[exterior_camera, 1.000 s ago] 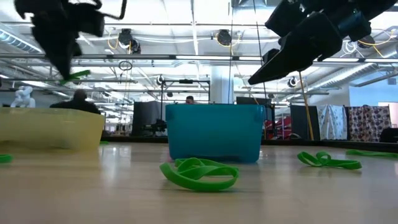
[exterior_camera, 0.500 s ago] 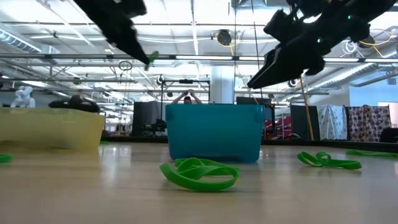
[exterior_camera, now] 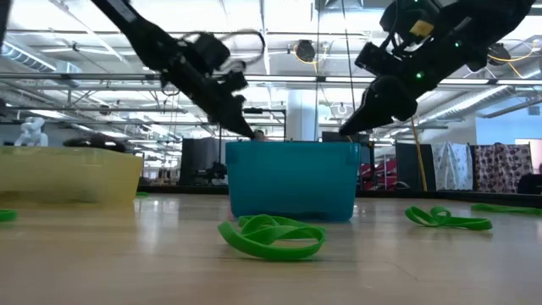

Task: Sort rubber bands into baskets
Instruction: Put the green rubber band into the red bin

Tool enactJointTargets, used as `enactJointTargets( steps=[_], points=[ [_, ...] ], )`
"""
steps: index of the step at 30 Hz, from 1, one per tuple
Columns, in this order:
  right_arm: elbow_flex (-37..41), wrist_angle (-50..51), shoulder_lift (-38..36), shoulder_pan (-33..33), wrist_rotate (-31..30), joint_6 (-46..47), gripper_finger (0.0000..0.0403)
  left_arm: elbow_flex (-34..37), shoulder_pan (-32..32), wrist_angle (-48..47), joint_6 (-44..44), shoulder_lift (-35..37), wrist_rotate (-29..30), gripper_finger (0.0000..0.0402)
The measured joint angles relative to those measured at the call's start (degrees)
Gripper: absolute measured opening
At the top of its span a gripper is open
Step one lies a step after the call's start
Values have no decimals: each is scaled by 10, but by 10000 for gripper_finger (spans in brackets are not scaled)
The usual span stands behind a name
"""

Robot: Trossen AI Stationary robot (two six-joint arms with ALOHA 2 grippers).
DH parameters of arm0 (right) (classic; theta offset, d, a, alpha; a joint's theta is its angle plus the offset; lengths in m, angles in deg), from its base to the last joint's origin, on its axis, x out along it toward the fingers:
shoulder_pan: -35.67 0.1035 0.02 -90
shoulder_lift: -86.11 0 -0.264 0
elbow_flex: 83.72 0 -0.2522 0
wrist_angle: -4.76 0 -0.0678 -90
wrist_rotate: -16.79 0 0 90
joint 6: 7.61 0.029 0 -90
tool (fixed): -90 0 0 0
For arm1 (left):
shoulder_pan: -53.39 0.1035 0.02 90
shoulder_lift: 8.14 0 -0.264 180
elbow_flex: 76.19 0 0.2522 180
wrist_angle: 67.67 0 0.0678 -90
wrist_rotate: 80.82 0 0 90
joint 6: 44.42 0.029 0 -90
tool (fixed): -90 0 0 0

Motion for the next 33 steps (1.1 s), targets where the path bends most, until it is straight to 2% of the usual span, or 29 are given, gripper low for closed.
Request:
enactJointTargets(
  steps=[6,14,24,30,33],
  points=[
    [0,45,0,0,1,46,242,-60,23,-6,-56,-82,-40,2],
    [0,52,8,1,1,78,242,-91,11,-69,-68,-83,-32,7],
    [3,57,39,1,-8,-3,242,-100,-27,-90,-72,-82,-28,85],
    [22,25,40,-4,-30,-80,242,-101,-33,-98,-83,-82,15,98],
    [33,-7,40,-18,-30,-90,242,-126,-24,-155,-106,-82,13,98]
  ],
)
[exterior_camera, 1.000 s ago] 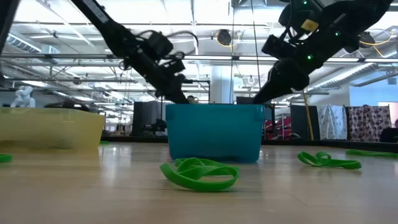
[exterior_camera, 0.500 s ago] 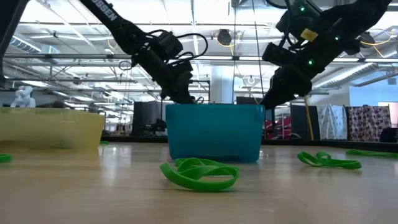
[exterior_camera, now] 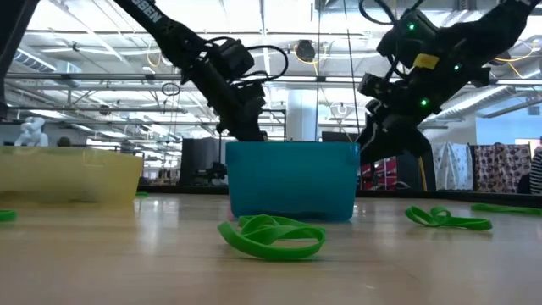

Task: Sort rubber bands into baskets
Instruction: Put the green rubber band into the red bin

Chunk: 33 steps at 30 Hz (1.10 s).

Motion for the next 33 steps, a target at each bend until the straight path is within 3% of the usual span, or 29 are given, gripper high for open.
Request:
enactJointTargets(
  steps=[4,13,18,22,28,33],
  points=[
    [6,-8,0,-25,0,-1,242,-43,8,-83,4,0,-1,98],
    [6,-18,0,-46,4,24,242,-171,23,-407,27,8,38,98],
    [6,-17,0,-46,94,49,242,-157,38,-517,22,38,116,98],
    [6,-17,0,-45,139,50,242,-104,61,-521,19,78,126,98],
    [6,-17,0,-45,140,87,242,8,104,-478,14,103,124,97],
    [6,-17,0,-45,139,95,242,62,115,-448,23,99,106,97]
  ],
)
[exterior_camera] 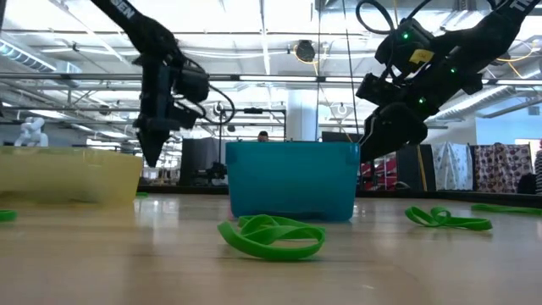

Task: Sort rubber bands into baskets
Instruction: Put the green rubber band into the red bin

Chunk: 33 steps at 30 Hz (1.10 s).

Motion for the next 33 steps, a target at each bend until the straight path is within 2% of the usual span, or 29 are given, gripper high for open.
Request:
enactJointTargets(
  steps=[4,6,8,11,14,21,25,30,33],
  points=[
    [0,-2,0,0,0,-6,242,22,0,42,14,0,-8,97],
    [0,-8,0,0,0,-21,242,30,0,63,28,0,-37,97],
    [0,-11,0,0,0,-38,242,31,0,59,54,0,-65,97],
    [0,-22,0,0,-5,-68,242,31,-1,45,59,0,-72,97],
    [-1,-34,0,-3,-5,-117,242,31,0,25,53,0,-71,97],
    [-1,-50,1,-4,-4,-105,242,31,0,12,84,0,-25,100],
    [-1,-49,1,-4,-7,-106,242,31,-1,19,105,-2,-11,122],
    [-1,-47,1,-4,-4,-106,242,32,1,23,108,-27,-10,171],
    [-1,-36,1,-4,-4,-83,242,63,1,66,115,-43,11,192]
  ],
)
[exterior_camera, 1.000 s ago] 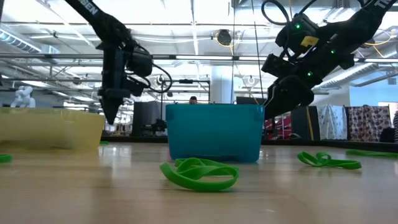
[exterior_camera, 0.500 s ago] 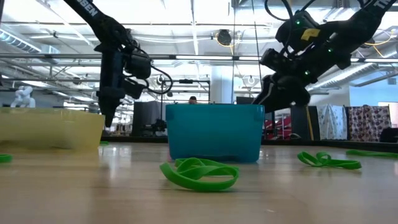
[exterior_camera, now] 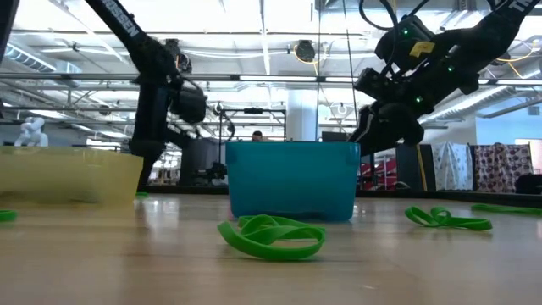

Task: Sort rubber bands into baskets
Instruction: Put the green rubber band into the red bin

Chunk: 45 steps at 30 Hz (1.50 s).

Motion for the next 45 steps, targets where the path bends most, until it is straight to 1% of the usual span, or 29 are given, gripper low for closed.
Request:
enactJointTargets(
  steps=[4,9,11,15,17,19,21,24,25,29,31,34,35,37,38,39,42,45],
  points=[
    [0,33,0,0,0,112,242,44,0,54,2,-13,18,203],
    [0,77,0,2,1,236,242,60,8,81,19,-15,17,203],
    [0,84,0,2,1,277,242,60,15,86,27,-15,2,203],
    [0,86,0,2,4,357,242,60,28,85,36,-16,-57,199],
    [0,86,0,2,5,396,242,61,27,84,36,-16,-62,184],
    [0,86,0,5,5,425,242,61,27,85,32,-17,-65,153],
    [0,86,0,8,5,431,242,62,26,87,28,-16,-67,108],
    [0,87,0,10,3,430,242,57,25,90,15,-17,-72,27],
    [0,87,0,9,3,429,242,52,25,88,8,-18,-72,15],
    [0,89,0,9,1,429,242,26,23,64,-16,-10,-89,7],
    [0,96,0,9,1,418,242,9,13,71,-45,5,-106,4],
    [0,117,0,9,1,392,242,-4,-1,64,-98,39,-165,3],
    [0,122,0,9,1,384,242,-7,-9,76,-120,47,-192,3],
    [0,137,0,9,1,371,242,-10,-30,134,-172,70,-256,3],
    [0,144,0,9,1,369,242,-11,-45,167,-206,81,-280,3],
    [0,151,0,9,1,369,242,-12,-60,203,-245,87,-290,3],
    [0,166,0,8,1,367,242,-11,-106,333,-341,84,-279,3],
    [0,169,0,7,0,365,242,-21,-144,473,-400,58,-257,2]
  ],
)
